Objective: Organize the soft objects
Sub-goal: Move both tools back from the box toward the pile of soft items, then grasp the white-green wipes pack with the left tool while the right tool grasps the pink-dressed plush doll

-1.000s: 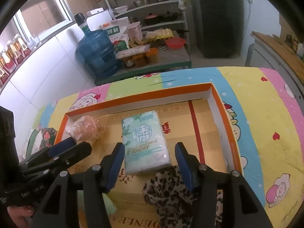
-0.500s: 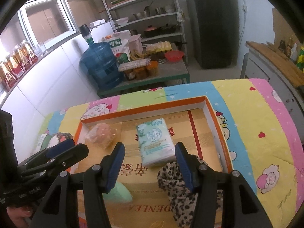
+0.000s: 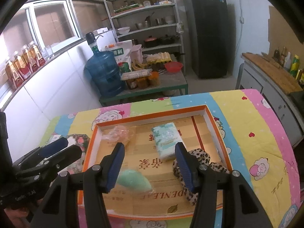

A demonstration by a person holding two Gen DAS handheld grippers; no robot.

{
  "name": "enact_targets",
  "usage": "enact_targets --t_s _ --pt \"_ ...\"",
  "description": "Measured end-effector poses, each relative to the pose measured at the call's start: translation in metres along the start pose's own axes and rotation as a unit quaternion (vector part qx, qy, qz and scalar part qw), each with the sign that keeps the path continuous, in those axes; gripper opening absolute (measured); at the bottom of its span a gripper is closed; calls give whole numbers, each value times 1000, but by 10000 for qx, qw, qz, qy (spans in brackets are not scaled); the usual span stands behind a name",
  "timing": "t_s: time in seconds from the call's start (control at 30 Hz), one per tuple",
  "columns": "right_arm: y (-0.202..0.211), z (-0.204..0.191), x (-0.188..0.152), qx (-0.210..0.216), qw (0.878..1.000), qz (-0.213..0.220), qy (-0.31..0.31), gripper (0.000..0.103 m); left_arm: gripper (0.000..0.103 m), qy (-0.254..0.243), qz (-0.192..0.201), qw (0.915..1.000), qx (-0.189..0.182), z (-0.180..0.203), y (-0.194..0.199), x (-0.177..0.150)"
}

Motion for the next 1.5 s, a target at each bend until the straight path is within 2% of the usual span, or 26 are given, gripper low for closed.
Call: enact_targets --t_s 0.33,0.67,1.0,1.5 --pt "21 -37 -9 -156 9998 115 94 55 68 -16 94 9997 -219 -20 34 -6" --pt "37 -82 -32 -202 9996 142 156 55 68 -97 219 9992 -333 -50 75 -29" --pt "32 -141 -64 -12 9997 -46 242 55 68 -3 225 9996 -140 -99 105 -56" --pt "4 -219 -106 376 9966 -504 537 55 68 209 293 9987 348 -189 151 -110"
Point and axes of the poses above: each gripper's, at about its wrist camera, not at the fingertips, and y roughly against the way its jaws point, z to its right, x to its top, the point moved 5 cm from there along -y, roughly the way its jaws point, and after that the axes turned 9 degrees about x, right-handed, at the moved point
